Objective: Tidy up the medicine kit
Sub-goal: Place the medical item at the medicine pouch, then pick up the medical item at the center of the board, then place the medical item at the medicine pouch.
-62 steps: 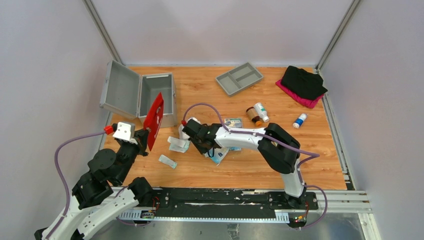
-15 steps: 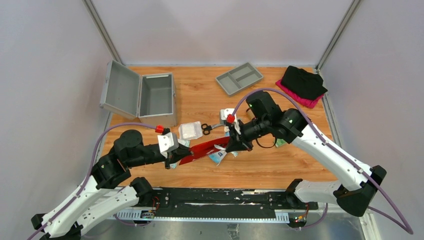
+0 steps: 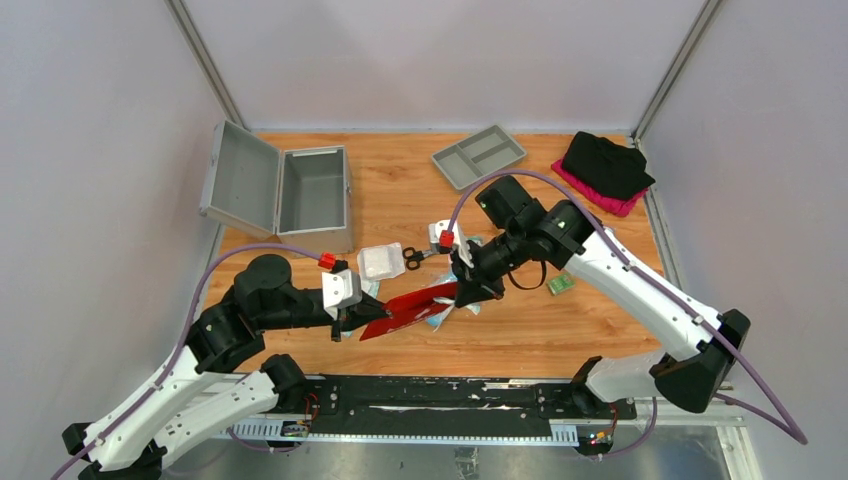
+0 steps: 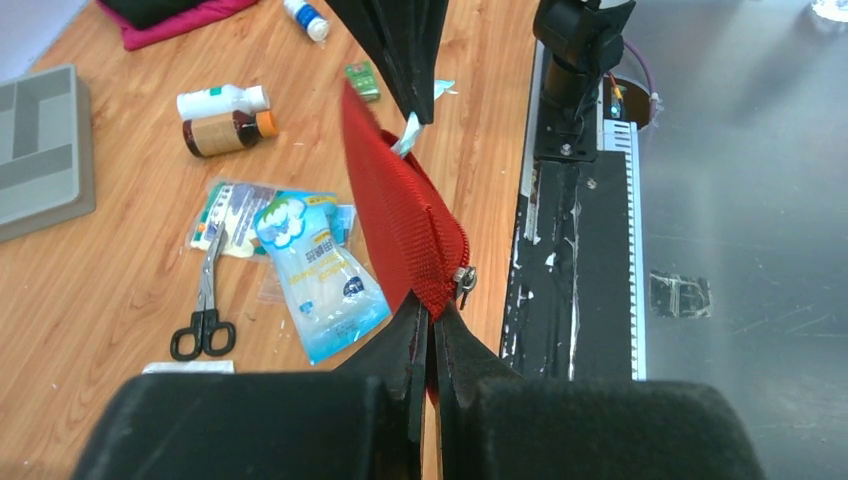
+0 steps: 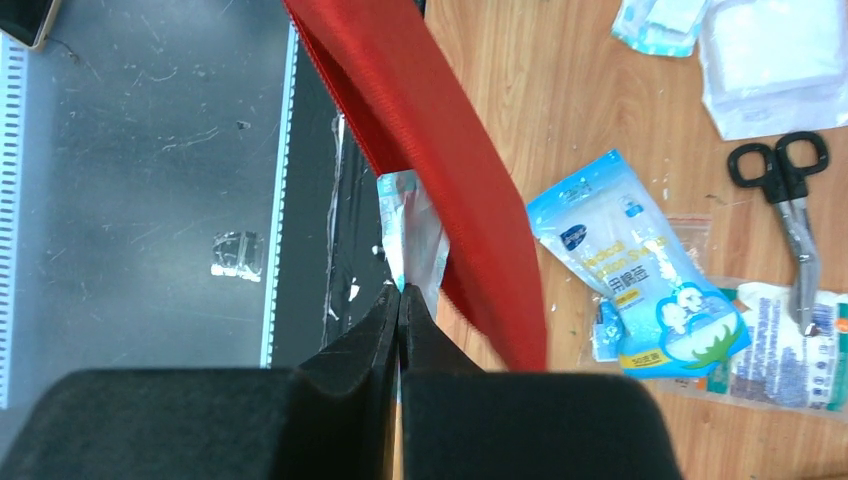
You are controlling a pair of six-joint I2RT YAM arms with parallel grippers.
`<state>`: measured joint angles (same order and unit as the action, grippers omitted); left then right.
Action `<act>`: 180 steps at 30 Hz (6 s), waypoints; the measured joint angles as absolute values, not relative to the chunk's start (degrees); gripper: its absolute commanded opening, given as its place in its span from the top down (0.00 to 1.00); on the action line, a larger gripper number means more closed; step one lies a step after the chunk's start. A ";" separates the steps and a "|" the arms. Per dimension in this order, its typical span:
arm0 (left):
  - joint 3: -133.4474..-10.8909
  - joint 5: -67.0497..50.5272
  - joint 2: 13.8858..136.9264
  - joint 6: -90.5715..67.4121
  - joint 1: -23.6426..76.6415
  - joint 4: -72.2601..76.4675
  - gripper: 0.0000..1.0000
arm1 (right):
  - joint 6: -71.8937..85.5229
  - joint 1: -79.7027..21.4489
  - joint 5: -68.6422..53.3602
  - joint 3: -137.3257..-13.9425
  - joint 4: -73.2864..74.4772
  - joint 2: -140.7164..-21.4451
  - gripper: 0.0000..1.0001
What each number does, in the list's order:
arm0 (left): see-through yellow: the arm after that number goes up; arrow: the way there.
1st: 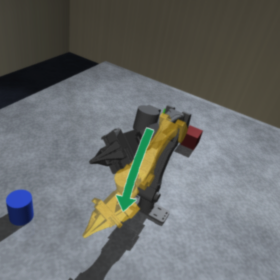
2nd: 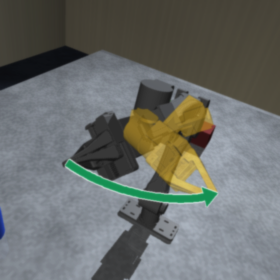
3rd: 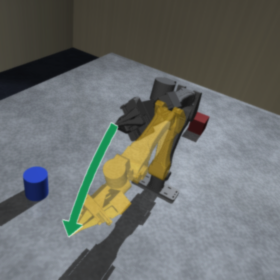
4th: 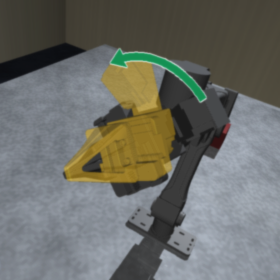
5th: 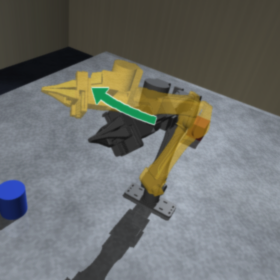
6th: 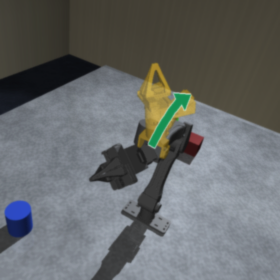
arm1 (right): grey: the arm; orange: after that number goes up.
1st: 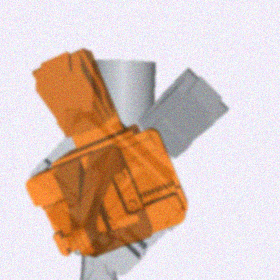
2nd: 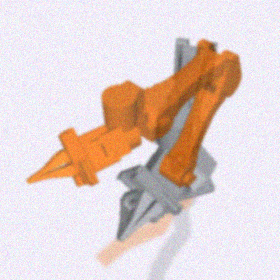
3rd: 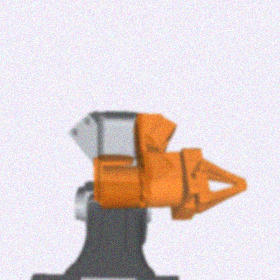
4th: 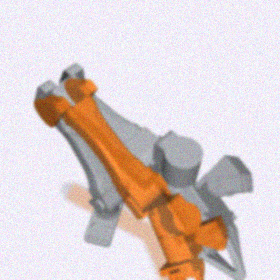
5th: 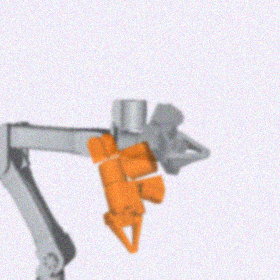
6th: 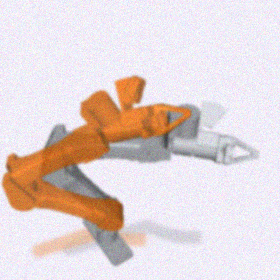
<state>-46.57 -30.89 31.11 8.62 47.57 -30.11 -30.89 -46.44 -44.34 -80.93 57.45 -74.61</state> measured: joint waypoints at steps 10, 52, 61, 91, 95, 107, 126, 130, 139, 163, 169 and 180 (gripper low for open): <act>-46.61 -31.46 31.14 8.86 47.57 -30.17 1.00 | -32.97 -47.09 -45.10 -82.67 61.34 -78.61 0.98; -43.99 -14.76 27.46 4.91 47.55 -29.89 1.00 | -18.52 -55.88 -24.21 -65.12 29.85 -54.37 0.48; -42.72 13.74 19.33 -1.74 47.51 -28.23 1.00 | 8.97 -55.88 8.40 -41.60 2.90 -44.51 0.48; -45.01 29.23 15.55 -3.44 47.46 -31.92 1.00 | 49.58 -55.99 -6.96 -61.76 -16.75 -109.89 0.38; -45.01 28.23 15.40 -3.42 47.46 -31.88 1.00 | 50.87 -55.96 -5.58 -61.67 -18.44 -110.43 0.38; -44.99 26.57 14.52 -3.40 47.46 -31.83 1.00 | 53.65 -55.99 -0.82 -60.73 -23.33 -112.05 0.44; -44.82 24.56 13.10 -2.96 47.46 -31.81 1.00 | 61.17 -55.99 -5.50 -60.82 -33.36 -117.23 0.57; -44.45 24.51 13.08 -2.94 47.46 -31.79 1.00 | 61.82 -55.99 -6.44 -60.88 -34.26 -118.10 0.68; -44.23 24.49 13.06 -2.94 47.46 -31.81 1.00 | 62.24 -55.99 -7.92 -60.88 -36.07 -119.83 0.94; -42.81 24.58 13.06 -3.01 47.46 -31.79 1.00 | 41.74 -55.24 -14.11 -47.68 -41.93 -104.86 1.00; -42.39 23.57 13.41 -3.27 47.46 -31.77 1.00 | 29.80 -52.95 -13.89 -44.03 -36.27 -93.25 1.00; -42.37 11.20 17.91 -3.46 47.44 -28.38 1.00 | 5.56 -47.07 -13.17 -41.71 -14.59 -61.56 1.00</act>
